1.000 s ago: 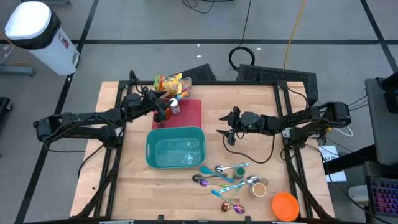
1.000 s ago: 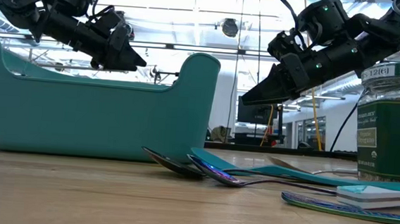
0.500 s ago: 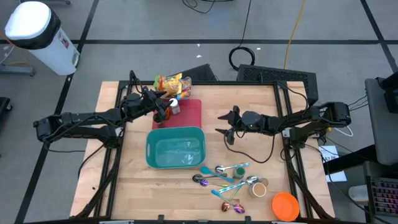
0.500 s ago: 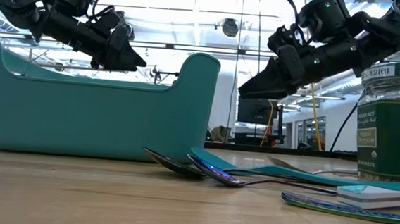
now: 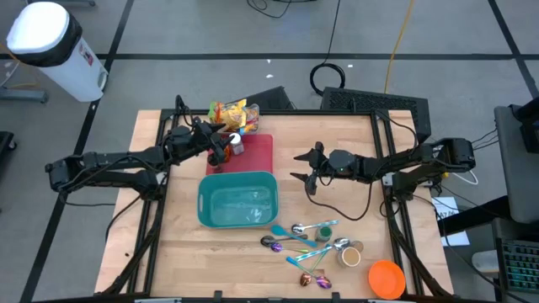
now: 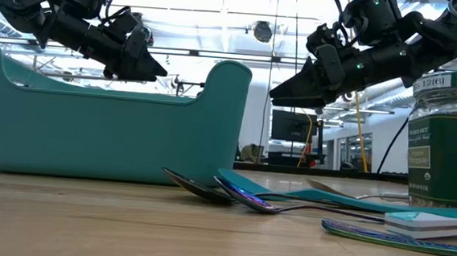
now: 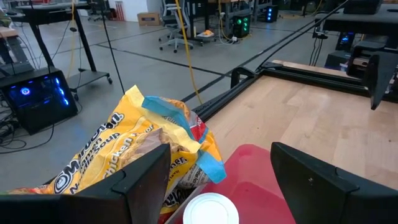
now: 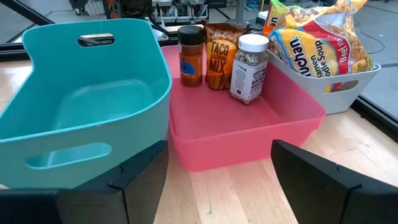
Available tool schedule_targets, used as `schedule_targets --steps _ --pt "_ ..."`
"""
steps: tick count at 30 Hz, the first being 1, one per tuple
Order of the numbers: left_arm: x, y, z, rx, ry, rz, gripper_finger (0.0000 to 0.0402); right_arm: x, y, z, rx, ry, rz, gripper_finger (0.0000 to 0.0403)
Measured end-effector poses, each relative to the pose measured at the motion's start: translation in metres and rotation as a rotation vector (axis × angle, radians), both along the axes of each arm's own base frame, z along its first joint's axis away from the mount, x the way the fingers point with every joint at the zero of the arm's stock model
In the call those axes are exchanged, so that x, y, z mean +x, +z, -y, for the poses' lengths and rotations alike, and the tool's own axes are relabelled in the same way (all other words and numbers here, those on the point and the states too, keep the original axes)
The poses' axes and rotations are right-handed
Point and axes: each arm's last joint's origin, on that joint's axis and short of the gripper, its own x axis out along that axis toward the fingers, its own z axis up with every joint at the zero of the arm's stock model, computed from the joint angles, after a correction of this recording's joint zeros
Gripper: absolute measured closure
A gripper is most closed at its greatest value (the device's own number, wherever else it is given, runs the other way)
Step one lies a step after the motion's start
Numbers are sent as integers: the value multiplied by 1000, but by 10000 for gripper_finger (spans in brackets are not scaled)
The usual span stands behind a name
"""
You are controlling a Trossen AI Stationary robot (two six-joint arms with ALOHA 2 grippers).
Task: Pick & Place Food Item
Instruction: Put the green seasoning bottle into the red bin
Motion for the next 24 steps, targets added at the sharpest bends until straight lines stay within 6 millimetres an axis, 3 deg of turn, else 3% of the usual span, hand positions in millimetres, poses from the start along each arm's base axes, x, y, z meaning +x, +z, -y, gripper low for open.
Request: schedule_targets --steps 24 --pt "0 0 0 -3 0 0 117 0 1 0 19 -9 15 124"
